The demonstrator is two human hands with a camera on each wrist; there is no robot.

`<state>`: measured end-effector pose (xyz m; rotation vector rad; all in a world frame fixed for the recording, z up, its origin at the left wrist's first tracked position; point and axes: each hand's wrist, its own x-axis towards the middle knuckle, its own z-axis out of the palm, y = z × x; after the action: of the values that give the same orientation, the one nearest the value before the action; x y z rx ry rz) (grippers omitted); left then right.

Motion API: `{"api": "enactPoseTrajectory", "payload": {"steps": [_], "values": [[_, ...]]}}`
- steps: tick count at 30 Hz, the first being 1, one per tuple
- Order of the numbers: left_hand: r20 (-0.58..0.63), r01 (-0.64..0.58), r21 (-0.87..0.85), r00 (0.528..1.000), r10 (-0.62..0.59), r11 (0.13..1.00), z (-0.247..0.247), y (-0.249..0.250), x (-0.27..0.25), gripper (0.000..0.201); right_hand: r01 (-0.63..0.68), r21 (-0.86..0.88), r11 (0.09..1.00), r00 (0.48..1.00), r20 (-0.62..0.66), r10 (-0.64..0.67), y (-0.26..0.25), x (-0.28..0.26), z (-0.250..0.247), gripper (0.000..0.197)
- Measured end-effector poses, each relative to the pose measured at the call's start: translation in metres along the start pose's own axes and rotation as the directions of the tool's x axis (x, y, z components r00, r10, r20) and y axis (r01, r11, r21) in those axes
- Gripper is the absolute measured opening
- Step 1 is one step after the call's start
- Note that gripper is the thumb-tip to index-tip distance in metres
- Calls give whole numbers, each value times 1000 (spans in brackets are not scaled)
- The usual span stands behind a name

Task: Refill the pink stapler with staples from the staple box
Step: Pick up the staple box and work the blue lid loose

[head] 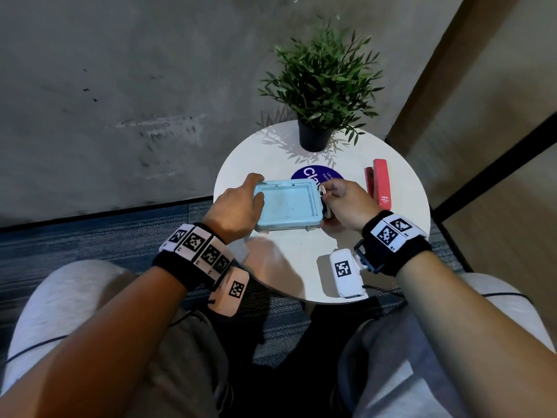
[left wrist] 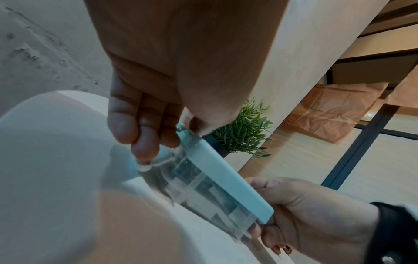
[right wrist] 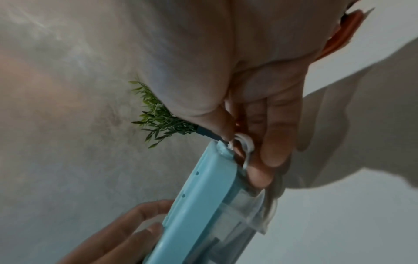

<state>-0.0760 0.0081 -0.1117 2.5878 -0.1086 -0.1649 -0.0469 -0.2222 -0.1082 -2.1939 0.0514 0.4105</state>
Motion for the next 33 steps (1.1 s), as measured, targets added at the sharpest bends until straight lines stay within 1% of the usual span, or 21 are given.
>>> {"api": "enactPoseTrajectory", "payload": {"steps": [1,2,4,5,8,9,10,11,13,14,15,16,18,20,21,24,26,28,29,31,33], "values": [[7,5,-5,1000,-5,1000,0,0,0,38,-4,-22,1000,1000,-4,4,1,1,1,30],[15,15,-11,1000,-15,1000,0,-1,0,39,8,-88,996,1000,-5,-9,0,1,1,33],[30,57,-20,998,-57,998,0,-1,1,42,75,-287,955,997,-1,-78,-1,0,2,42],[37,81,-27,996,-80,996,0,-1,2,43,108,-338,935,994,17,-109,-1,-1,2,47],[87,156,-93,985,-148,983,-4,1,2,42,125,-313,941,988,127,-89,-4,-2,-2,62],[125,168,-140,981,-150,976,-7,1,1,43,117,-282,952,983,171,-70,-5,-2,-4,67],[178,160,-185,976,-127,970,-11,0,0,48,108,-256,961,976,209,-54,-6,-2,-6,73],[246,137,-212,966,-82,968,-15,-1,-1,62,102,-241,965,971,236,-44,-7,-3,-8,80],[357,89,-217,934,-6,972,-19,-4,-4,103,85,-230,969,963,268,-21,-9,-5,-11,90],[375,66,-196,927,12,978,-18,-4,-4,117,85,-228,970,960,279,-18,-8,-6,-12,92],[375,43,-171,927,25,984,-17,-4,-4,124,93,-222,971,956,293,-25,-9,-7,-13,94],[364,19,-143,931,35,990,-16,-4,-3,124,96,-212,972,950,312,-26,-9,-8,-14,95],[327,-20,-102,943,53,995,-15,-2,-2,113,110,-197,974,932,361,-32,-7,-8,-17,98],[299,-20,-94,953,48,995,-17,-1,-2,102,115,-199,973,921,390,-29,-5,-9,-18,105],[294,-10,-99,955,39,995,-18,0,-3,101,121,-202,972,920,391,-33,-3,-9,-17,110],[287,23,-130,958,16,991,-19,3,-5,100,177,-323,930,943,325,-67,3,-5,-7,126],[292,72,-197,956,-12,978,-18,5,-6,95,205,-410,889,961,256,-104,7,-1,3,127],[298,107,-245,954,-30,964,-18,5,-6,88,221,-440,870,968,204,-143,10,1,9,127],[300,104,-236,953,-29,966,-18,5,-6,87,227,-444,867,969,192,-155,11,3,11,127],[302,64,-158,953,-14,985,-19,6,-5,93,229,-451,863,970,180,-163,12,4,12,128],[304,19,-106,953,14,994,-19,7,-4,108,228,-451,863,972,164,-171,11,3,13,128]]}}
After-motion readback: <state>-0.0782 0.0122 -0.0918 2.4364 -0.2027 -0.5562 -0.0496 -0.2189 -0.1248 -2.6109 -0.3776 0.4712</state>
